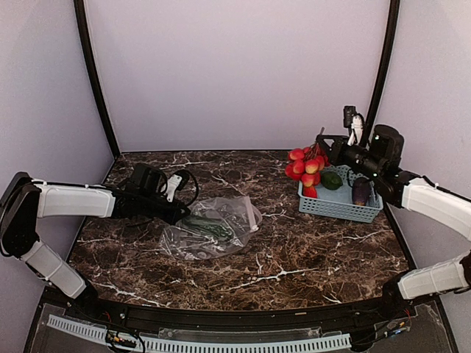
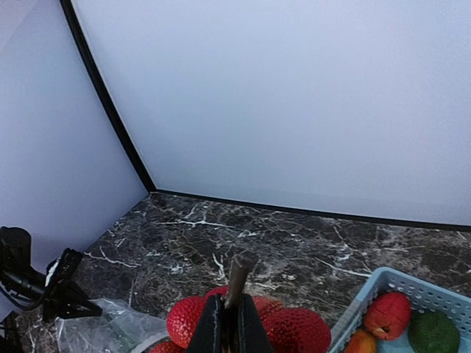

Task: Open the zip-top bag and remove the fake food

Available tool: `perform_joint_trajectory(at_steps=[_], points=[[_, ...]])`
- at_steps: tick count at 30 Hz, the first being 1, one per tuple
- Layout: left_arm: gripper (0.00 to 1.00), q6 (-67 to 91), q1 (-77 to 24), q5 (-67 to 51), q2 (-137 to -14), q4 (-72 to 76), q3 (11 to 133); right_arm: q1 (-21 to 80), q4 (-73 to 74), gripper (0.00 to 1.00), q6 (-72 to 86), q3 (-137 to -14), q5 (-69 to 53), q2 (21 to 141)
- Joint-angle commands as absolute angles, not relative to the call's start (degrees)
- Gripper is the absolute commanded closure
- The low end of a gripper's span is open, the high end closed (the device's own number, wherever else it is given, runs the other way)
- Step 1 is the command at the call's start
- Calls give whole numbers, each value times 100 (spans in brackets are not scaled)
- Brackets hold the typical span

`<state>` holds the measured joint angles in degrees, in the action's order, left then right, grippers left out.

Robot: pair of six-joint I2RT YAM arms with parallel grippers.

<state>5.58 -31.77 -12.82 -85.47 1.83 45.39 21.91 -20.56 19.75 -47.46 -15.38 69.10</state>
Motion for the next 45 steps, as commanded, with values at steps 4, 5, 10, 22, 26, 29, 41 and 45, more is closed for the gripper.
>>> perform_joint_trajectory(at_steps=[4,5,10,22,26,29,41,45], points=[[99,420,-3182,-1333,-8519,-167,4752,1350,-898,100,1383,-4744,-1003,6447],[99,421,-3182,-1335,-8526,-171,4754,1208,-874,100,1414,-4685,-1035,6421],[99,447,-3182,-1303,-8577,-203,4778,583,-1145,100,1744,-4381,-1410,6660],[99,502,-3178,-1198,-8552,-234,4774,53,-2477,100,2575,-4101,-2400,7904],[99,505,-3182,-1219,-8556,-225,4764,48,-2586,100,2567,-3958,-2415,8153],[99,493,-3177,-1231,-8588,-221,4772,-213,-2581,100,2540,-3801,-2265,8196],[99,509,-3182,-1283,-8634,-192,4790,-440,-2092,37,2310,-3814,-2156,7907],[99,507,-3182,-1352,-8677,-174,4809,-418,-1970,34,2140,-3958,-2612,7595]])
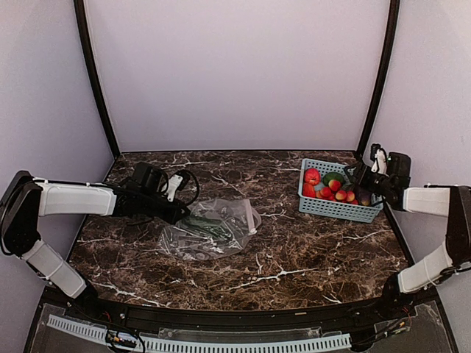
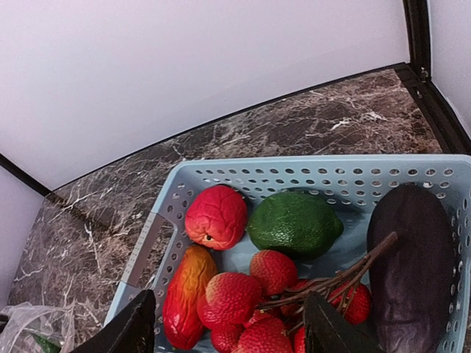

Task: Open the zip-top bag and remove the fake food

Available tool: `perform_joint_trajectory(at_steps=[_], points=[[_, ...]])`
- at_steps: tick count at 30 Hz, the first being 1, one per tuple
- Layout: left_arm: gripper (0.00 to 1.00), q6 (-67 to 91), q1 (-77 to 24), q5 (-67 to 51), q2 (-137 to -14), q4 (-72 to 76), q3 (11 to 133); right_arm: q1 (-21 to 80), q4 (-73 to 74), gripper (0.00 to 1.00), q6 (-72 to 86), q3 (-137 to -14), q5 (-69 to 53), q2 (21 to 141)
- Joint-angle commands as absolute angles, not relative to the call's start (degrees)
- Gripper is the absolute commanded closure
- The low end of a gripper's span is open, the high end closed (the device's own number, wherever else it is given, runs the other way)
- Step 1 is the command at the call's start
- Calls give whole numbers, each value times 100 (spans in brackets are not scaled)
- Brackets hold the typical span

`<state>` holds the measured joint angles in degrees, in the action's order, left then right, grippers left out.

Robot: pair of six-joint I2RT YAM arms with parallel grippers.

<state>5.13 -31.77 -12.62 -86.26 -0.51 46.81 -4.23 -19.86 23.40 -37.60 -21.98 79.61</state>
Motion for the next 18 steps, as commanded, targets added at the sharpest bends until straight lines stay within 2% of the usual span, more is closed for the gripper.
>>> perform_joint_trajectory(at_steps=[1,8,18], points=[[99,500,-3182,-1370,-8693,-171,4813,-389,-1972,35,2119,-3971,-2766,7513],[99,509,-3181,-1539,-8768,-154,4863,379,-1859,36,1724,-3789,-3360,7013],[99,447,-3177,-1934,-8908,-189,4973,1963,-1764,48,694,-3587,-3969,7338]])
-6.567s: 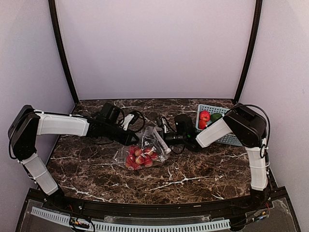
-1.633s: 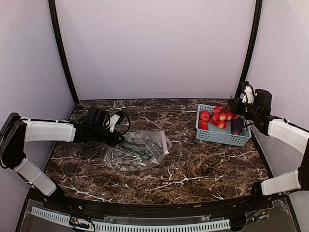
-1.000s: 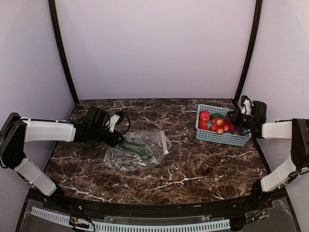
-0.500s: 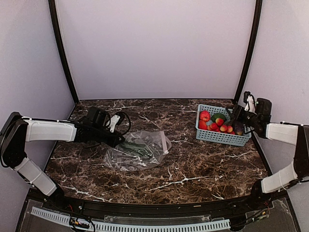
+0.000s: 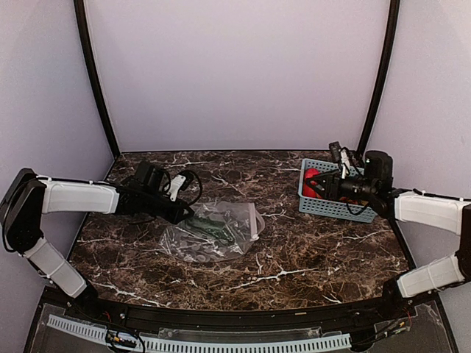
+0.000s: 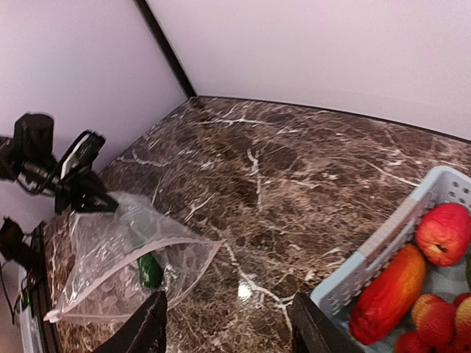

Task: Open the zip-top bag and remove the fake food

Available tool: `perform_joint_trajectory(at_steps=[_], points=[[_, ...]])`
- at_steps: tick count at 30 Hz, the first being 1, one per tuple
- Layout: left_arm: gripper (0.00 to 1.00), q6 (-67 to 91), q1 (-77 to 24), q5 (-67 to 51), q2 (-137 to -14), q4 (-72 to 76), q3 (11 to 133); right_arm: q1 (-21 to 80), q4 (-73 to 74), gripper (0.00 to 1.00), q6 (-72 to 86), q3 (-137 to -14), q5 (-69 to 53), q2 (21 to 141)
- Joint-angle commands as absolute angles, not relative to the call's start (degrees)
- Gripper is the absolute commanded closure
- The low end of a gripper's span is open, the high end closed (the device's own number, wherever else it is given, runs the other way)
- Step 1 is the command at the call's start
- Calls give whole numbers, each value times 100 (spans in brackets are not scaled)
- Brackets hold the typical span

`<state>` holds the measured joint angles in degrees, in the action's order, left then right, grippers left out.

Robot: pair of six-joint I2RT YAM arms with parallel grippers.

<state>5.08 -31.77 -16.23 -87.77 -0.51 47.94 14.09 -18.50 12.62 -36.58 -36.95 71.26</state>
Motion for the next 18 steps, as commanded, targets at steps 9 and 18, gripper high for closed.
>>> perform_joint_trajectory(at_steps=[9,18], points=[[99,393,-3177,-2453,-9139,-314,5282,3078,-1681,62,-122,-3768,-3833,8239],[99,434,-3182,-2707,-9270,-291,5386,4012,-1751,69,-479,-4180,-3409,9183]])
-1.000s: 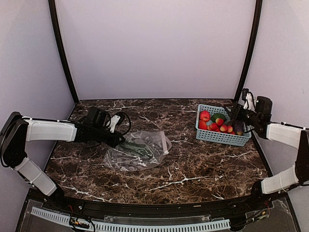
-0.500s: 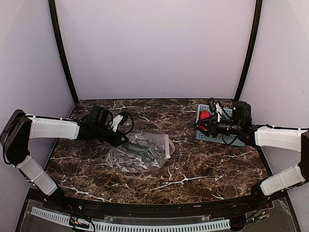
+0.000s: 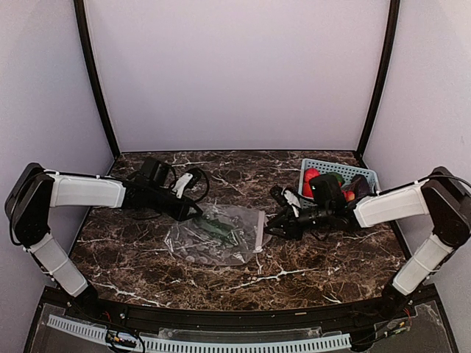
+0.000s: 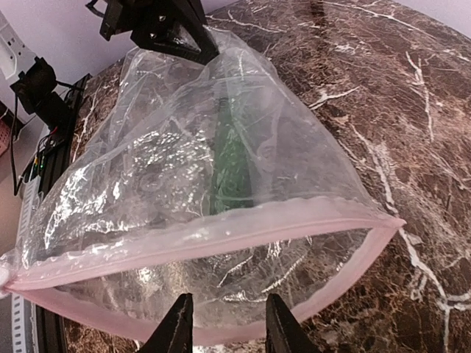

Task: Open the zip-top bag and remove the fake food

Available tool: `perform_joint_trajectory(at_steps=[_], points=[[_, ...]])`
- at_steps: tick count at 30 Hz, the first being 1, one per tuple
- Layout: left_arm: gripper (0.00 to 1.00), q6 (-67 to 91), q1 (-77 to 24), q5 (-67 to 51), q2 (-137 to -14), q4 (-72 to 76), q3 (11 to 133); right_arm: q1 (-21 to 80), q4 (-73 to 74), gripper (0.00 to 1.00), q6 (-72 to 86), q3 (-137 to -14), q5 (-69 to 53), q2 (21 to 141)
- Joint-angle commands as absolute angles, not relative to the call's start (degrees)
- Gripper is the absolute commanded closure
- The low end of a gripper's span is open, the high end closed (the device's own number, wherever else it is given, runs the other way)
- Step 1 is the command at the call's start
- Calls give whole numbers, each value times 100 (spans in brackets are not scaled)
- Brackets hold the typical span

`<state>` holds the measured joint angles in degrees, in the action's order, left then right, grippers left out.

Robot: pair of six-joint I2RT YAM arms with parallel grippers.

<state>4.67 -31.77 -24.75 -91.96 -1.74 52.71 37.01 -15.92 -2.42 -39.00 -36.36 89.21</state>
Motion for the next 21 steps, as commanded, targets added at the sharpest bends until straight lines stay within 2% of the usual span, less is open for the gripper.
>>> perform_joint_trajectory(at_steps=[1,9,14,21], points=[[99,450,-3182,-2716,-9285,-286,5387,4096,-1831,69,-464,-4216,-3387,9272],[99,587,-3182,-2824,-9425,-293,5403,4694,-2312,66,-558,-4644,-3162,10118],[99,614,-3182,-2875,-9452,-271,5414,4941,-2294,56,-654,-5038,-2947,10559],[99,633,-3181,-2873,-9482,-236,5363,5133,-2047,48,-569,-5575,-2382,10985]])
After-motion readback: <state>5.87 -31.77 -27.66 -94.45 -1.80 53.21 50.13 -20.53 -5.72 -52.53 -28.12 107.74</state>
